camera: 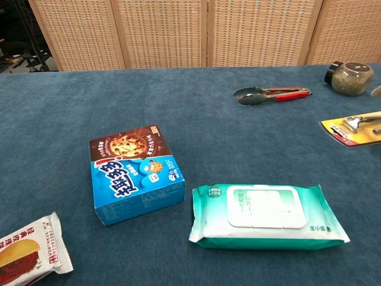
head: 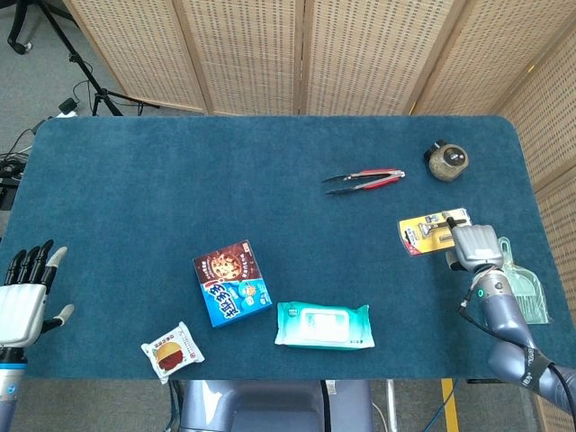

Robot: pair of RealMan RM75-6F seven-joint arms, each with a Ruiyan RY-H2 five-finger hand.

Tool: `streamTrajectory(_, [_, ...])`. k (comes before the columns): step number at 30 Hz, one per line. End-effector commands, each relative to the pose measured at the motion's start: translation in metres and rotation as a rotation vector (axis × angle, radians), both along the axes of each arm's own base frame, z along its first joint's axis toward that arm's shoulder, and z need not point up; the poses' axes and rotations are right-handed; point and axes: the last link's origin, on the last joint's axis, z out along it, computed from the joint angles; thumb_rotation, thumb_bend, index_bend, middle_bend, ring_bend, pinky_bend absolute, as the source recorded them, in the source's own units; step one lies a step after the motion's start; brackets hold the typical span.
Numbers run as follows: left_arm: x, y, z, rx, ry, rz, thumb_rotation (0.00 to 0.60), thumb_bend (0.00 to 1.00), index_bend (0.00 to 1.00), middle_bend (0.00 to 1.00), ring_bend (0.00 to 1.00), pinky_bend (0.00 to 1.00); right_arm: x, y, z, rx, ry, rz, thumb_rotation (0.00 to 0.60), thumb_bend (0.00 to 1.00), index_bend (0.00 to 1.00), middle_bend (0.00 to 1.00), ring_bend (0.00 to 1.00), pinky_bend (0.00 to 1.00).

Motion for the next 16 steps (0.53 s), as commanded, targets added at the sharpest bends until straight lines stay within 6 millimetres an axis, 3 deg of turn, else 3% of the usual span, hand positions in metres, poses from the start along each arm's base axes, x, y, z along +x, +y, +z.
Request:
streamTrajectory(1, [0.0, 0.0, 0.0, -0.002, 0.001, 0.002, 0.6, 0.2, 0.0, 0.0, 0.0, 0.0, -0.008, -0.001, -0.008, 0.034, 0.002, -0.043, 0.6, 0.52, 0.0, 0.74, 0.76, 0.56])
streamTrajectory(16, [0.001, 0.0, -0.001, 0.001, 0.001, -0.003, 0.6, 0.2, 0.0, 0.0, 0.0, 0.0, -0.018, -0.007, -0.016, 0.068, -0.009, -0.109, 0.6, 0.52, 0.0, 0.74, 0.76, 0.56])
